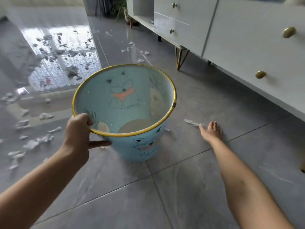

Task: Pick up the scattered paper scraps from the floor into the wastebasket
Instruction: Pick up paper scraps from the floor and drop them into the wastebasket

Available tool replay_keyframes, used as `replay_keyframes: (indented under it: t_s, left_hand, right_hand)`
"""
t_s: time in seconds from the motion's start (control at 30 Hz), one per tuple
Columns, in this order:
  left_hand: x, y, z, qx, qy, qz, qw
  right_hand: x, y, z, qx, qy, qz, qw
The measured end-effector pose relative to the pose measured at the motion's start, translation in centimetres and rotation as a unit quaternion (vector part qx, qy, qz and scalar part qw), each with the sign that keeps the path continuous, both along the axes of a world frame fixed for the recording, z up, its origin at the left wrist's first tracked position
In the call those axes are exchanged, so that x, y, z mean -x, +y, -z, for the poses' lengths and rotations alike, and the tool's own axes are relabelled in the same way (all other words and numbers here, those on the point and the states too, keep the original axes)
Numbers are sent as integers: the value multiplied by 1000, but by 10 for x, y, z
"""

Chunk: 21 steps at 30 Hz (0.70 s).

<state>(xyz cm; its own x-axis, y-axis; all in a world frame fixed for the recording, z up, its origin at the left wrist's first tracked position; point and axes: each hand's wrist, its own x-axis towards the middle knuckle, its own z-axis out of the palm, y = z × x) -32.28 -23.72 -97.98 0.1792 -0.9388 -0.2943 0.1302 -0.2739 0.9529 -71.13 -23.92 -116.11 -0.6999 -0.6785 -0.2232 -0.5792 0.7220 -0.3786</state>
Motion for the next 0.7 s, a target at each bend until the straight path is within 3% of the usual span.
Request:
replay_keyframes:
  t_s: [0.2, 0.4, 0.47, 0.6, 0.7]
  left_hand:
    - [-41, -5, 5, -18, -1, -42, 999]
    - [-61, -3, 5, -17, 2, -56, 998]
    - [-64, -2, 5, -20, -8, -57, 998]
    - [-72, 0, 5, -21, -26, -51, 998]
    - [-76, 3, 4, -22, -26, -46, 998]
  right_hand:
    - [-76, -54, -2, 87, -44, -109, 989]
    - [-146, -81, -5, -19, -41, -147, 988]
    - [-160, -85, 2, 26, -15, -152, 988]
    - [-187, -66, 16, 232, 7, -167, 958]
    - [-190, -43, 9, 268, 5, -179, 947]
